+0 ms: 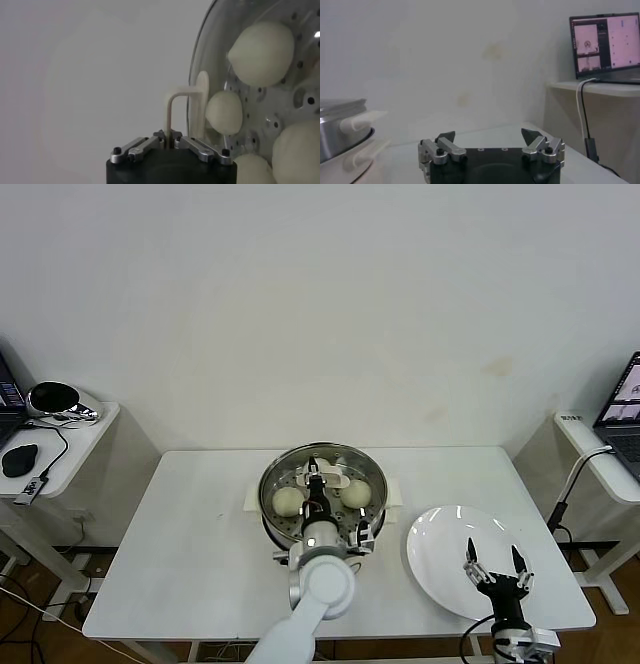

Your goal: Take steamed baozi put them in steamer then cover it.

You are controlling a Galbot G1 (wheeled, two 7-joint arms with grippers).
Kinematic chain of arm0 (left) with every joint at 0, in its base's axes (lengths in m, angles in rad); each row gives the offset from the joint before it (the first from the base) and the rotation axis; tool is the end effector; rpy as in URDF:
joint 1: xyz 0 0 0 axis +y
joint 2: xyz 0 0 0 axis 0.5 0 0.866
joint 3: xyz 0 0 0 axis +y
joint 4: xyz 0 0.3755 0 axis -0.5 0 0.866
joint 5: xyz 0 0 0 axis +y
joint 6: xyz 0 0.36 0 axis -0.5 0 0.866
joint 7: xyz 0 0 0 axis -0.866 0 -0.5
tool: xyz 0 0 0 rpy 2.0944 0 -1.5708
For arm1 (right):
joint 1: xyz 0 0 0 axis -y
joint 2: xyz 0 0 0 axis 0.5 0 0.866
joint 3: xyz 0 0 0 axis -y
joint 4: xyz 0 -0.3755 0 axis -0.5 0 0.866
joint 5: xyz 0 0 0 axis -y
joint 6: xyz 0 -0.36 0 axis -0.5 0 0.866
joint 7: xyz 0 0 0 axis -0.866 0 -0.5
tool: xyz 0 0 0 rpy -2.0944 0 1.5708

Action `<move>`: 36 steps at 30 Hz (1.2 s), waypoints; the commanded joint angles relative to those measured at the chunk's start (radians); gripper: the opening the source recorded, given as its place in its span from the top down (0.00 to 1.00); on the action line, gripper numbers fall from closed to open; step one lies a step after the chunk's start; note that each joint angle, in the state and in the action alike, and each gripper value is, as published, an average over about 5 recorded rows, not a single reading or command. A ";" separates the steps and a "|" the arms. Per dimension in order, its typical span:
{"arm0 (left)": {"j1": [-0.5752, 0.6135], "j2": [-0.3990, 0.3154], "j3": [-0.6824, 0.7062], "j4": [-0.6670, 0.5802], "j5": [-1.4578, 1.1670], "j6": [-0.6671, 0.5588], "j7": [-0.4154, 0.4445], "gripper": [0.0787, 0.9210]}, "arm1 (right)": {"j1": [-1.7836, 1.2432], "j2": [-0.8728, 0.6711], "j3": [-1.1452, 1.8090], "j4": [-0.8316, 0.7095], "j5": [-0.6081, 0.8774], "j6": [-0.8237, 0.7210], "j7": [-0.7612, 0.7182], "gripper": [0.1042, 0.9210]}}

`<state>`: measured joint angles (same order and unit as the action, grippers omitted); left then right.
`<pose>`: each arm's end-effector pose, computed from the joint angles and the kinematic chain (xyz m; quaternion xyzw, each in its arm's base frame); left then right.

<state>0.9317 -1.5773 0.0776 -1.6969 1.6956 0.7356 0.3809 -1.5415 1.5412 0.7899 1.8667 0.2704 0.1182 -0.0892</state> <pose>0.3305 -0.2041 -0.2928 0.0184 -0.7124 -0.6968 0.0814 0.1654 -0.0986 -0.3933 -0.0884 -0.9940 -0.0621 0.0184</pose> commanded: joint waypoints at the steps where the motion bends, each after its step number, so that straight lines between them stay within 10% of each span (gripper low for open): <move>1: 0.000 0.006 0.004 -0.007 0.009 0.011 0.020 0.93 | 0.000 0.001 0.000 0.000 0.000 0.001 -0.001 0.12; 9: -0.001 0.006 0.019 -0.043 0.005 0.010 0.026 0.90 | -0.002 0.002 0.000 0.000 -0.001 0.003 -0.001 0.12; 36: 0.121 0.071 0.084 -0.351 -0.165 0.018 0.089 0.12 | -0.007 0.001 -0.002 -0.004 -0.008 0.010 -0.002 0.12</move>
<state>1.0016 -1.5325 0.1628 -1.9157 1.6159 0.7374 0.4770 -1.5478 1.5421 0.7903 1.8620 0.2644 0.1258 -0.0910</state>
